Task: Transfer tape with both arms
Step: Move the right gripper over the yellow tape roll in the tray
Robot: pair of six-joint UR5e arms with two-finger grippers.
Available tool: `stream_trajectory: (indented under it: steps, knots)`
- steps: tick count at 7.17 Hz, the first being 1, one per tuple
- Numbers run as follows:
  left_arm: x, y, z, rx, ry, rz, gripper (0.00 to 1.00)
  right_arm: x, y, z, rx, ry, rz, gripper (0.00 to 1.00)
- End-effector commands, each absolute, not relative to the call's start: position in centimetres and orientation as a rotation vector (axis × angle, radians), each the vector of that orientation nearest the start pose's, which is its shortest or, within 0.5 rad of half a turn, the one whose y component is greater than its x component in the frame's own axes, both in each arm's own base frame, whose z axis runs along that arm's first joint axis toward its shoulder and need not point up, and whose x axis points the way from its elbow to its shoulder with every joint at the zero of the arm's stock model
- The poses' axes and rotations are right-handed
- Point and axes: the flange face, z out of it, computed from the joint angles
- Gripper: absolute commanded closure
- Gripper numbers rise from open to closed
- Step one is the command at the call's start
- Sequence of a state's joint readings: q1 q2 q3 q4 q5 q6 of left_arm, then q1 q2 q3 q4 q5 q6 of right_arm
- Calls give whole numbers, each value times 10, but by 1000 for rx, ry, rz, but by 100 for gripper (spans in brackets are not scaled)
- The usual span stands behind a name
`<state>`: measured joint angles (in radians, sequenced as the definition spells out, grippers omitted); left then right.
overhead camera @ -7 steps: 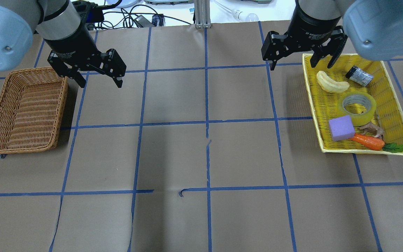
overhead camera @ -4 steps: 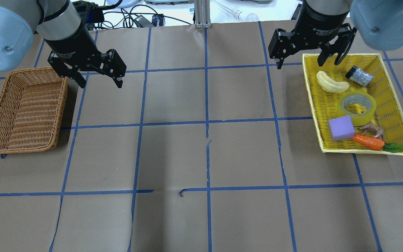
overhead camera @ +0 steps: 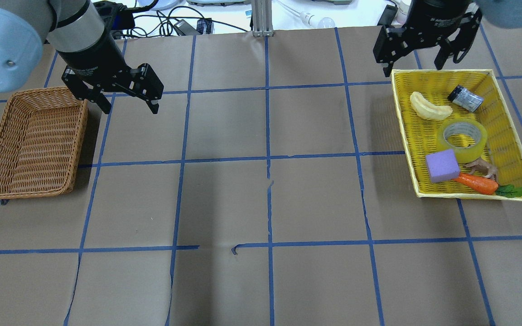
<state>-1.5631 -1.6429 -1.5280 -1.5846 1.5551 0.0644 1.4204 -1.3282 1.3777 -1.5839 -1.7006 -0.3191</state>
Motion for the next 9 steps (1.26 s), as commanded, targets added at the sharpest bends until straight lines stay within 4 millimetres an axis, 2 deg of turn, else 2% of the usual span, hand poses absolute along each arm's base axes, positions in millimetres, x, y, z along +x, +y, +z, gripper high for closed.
stream_trajectory:
  steps: [1,2,3,4,5,6,7,8,9]
  knots:
    - [-132,-519,470,91,3158,69,0,-75,-621,383,-367,3235,169,0]
    - [-132,-519,470,91,3158,69,0,-115,-615,343,-374,3217,130,0]
    - [-132,-519,470,91,3161,69,0,-134,-607,309,-472,3201,42,0]
    - [-132,-518,470,94,3156,69,0,-149,-598,277,-433,3193,57,0]
    - [-132,-519,469,94,3155,74,0,-158,-596,255,-412,3172,86,7]
    - [-132,-519,469,94,3156,74,0,-160,-591,244,-406,3167,129,14]
    - [-133,-519,471,94,3161,67,0,-160,-584,226,-396,3147,170,19]
    - [-133,-519,471,94,3162,67,0,-163,-584,222,-388,3145,176,39]
    - [-133,-518,470,94,3161,69,0,-163,-584,223,-383,3145,176,67]
